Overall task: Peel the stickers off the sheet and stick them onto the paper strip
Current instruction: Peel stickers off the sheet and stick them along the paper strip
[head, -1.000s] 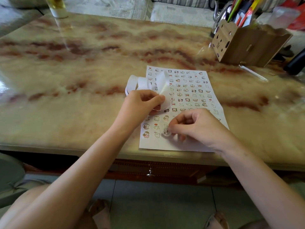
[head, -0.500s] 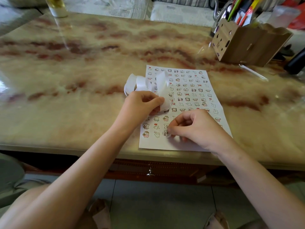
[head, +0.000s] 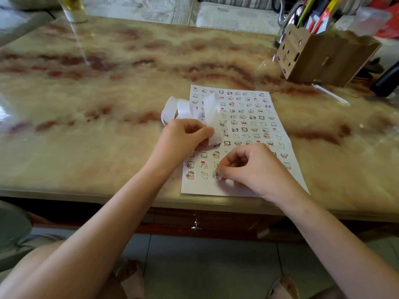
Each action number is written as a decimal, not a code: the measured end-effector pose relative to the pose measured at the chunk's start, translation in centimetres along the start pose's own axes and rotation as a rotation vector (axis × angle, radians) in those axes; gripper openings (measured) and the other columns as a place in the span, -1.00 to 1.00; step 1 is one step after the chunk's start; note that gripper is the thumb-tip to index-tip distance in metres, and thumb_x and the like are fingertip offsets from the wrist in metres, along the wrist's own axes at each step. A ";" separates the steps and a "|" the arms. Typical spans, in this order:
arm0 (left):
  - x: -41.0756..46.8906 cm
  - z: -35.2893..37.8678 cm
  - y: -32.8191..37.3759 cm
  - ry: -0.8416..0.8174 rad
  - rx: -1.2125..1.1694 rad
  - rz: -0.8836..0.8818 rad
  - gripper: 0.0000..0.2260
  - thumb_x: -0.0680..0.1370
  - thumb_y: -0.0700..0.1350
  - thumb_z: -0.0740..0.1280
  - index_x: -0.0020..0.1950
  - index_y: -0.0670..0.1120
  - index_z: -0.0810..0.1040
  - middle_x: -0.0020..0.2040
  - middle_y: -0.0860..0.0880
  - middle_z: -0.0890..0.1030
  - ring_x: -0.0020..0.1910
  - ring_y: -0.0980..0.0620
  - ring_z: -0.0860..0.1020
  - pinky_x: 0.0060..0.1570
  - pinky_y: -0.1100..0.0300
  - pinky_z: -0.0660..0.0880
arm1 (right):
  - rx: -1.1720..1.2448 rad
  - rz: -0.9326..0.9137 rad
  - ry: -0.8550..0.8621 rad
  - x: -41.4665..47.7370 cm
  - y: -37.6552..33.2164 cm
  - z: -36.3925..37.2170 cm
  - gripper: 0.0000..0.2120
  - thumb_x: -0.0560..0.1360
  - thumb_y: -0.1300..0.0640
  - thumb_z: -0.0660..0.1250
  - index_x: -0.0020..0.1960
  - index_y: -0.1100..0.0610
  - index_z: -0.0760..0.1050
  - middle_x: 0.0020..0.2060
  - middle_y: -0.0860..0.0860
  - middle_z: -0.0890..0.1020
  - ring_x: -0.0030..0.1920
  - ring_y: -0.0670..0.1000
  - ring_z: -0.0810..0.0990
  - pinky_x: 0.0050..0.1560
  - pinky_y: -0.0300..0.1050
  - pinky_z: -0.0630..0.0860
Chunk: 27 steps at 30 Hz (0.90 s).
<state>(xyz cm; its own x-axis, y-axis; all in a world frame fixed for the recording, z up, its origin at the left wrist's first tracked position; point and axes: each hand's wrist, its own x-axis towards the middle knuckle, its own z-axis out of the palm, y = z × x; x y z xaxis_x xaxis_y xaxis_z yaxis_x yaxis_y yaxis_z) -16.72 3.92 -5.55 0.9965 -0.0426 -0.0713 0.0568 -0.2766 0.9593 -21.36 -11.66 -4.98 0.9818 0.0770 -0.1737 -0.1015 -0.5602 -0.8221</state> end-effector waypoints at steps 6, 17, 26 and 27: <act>0.1 0.0 -0.1 -0.001 0.011 0.008 -0.85 0.51 -0.12 0.40 -0.19 -0.18 0.65 -0.28 -0.05 0.66 -0.23 0.03 0.60 0.11 -0.08 0.56 | -0.065 -0.029 0.046 -0.3 0.1 0.4 -0.94 0.38 0.18 0.46 -0.26 0.09 0.62 -0.37 -0.04 0.66 -0.41 -0.18 0.53 -0.33 -0.30 0.46; 0.0 0.1 -0.1 0.001 0.031 0.016 -0.84 0.51 -0.11 0.39 -0.19 -0.19 0.64 -0.27 -0.07 0.66 -0.21 0.01 0.60 0.11 -0.11 0.55 | -0.124 -0.054 0.050 -0.2 0.3 0.2 -0.87 0.38 0.08 0.51 -0.18 0.04 0.56 -0.39 -0.08 0.58 -0.42 -0.19 0.46 -0.34 -0.30 0.35; -0.1 0.1 -0.1 0.006 0.051 0.020 -0.84 0.52 -0.11 0.39 -0.18 -0.19 0.65 -0.23 -0.11 0.68 -0.15 -0.07 0.64 0.10 -0.09 0.56 | -0.155 -0.032 0.019 0.2 0.2 -0.1 -0.70 0.30 -0.02 0.56 -0.15 0.02 0.48 -0.37 -0.07 0.53 -0.43 -0.15 0.40 -0.43 -0.33 0.27; -0.1 0.1 -0.1 0.005 0.049 0.019 -0.84 0.51 -0.11 0.39 -0.18 -0.19 0.65 -0.24 -0.10 0.68 -0.16 -0.05 0.63 0.10 -0.09 0.56 | -0.154 -0.040 0.012 0.3 0.2 -0.1 -0.73 0.33 0.02 0.55 -0.16 0.02 0.47 -0.37 -0.07 0.53 -0.44 -0.16 0.40 -0.43 -0.34 0.29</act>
<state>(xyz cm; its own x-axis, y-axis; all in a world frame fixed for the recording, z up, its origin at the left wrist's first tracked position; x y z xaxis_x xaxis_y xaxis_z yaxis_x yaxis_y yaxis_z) -16.81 3.86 -5.64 0.9977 -0.0435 -0.0521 0.0353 -0.3225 0.9459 -21.11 -11.84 -5.15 0.9864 0.0926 -0.1355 -0.0374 -0.6771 -0.7350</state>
